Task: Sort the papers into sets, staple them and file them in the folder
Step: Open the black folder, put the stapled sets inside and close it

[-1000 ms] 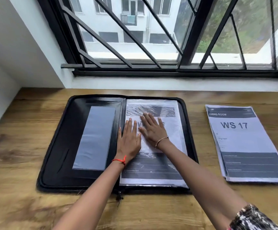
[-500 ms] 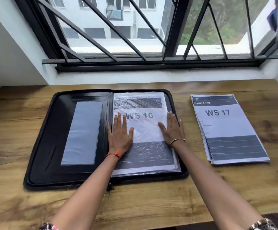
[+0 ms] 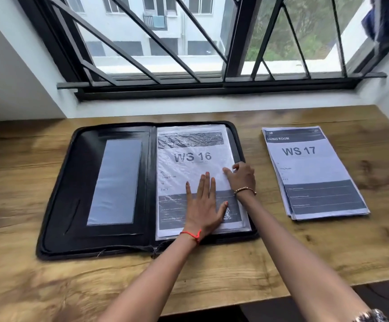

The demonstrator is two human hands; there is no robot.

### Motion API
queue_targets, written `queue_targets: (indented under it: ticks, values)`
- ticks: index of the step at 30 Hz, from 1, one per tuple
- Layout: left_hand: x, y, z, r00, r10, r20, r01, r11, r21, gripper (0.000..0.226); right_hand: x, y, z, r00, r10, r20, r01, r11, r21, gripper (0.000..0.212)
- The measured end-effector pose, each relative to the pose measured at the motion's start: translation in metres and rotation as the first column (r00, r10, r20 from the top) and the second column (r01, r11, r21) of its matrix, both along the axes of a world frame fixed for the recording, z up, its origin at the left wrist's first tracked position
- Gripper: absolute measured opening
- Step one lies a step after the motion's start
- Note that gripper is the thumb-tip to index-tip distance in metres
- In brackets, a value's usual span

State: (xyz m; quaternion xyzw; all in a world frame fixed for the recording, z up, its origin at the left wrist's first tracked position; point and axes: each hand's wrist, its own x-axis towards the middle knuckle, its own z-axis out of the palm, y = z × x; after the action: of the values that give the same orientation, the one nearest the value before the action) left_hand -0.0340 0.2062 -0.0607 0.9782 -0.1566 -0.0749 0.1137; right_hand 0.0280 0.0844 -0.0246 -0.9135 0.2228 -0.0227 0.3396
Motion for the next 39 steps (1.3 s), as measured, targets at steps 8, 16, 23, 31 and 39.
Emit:
queue_targets:
  ticks: [8,16,23,31,39]
  values:
    - [0.009,0.023,0.037,0.968,0.073,-0.242,-0.231,0.646,-0.728,0.051,0.007,0.006,0.033,0.999,-0.051,0.009,0.041,0.891,0.452,0.039]
    - [0.032,0.071,0.092,0.856,0.086,-0.509,-0.515,0.203,-0.833,0.070,0.030,0.067,0.090,0.985,0.079,0.152,-0.149,0.830,0.538,0.039]
    - [0.034,0.143,0.143,0.879,-0.014,-0.476,-0.472,0.110,-0.875,0.039,0.031,0.173,0.137,0.940,0.191,0.281,-0.283,0.899,0.334,0.027]
    - [0.010,0.233,0.155,0.877,0.086,-0.472,-0.478,0.076,-0.875,0.034,0.030,0.265,0.137,0.881,0.430,0.199,-0.461,0.679,0.571,0.039]
    - [0.010,0.291,0.112,0.774,0.252,-0.580,-0.624,0.153,-0.766,0.059,0.033,0.226,0.060,0.868,0.487,0.100,-0.496,0.834,0.241,0.050]
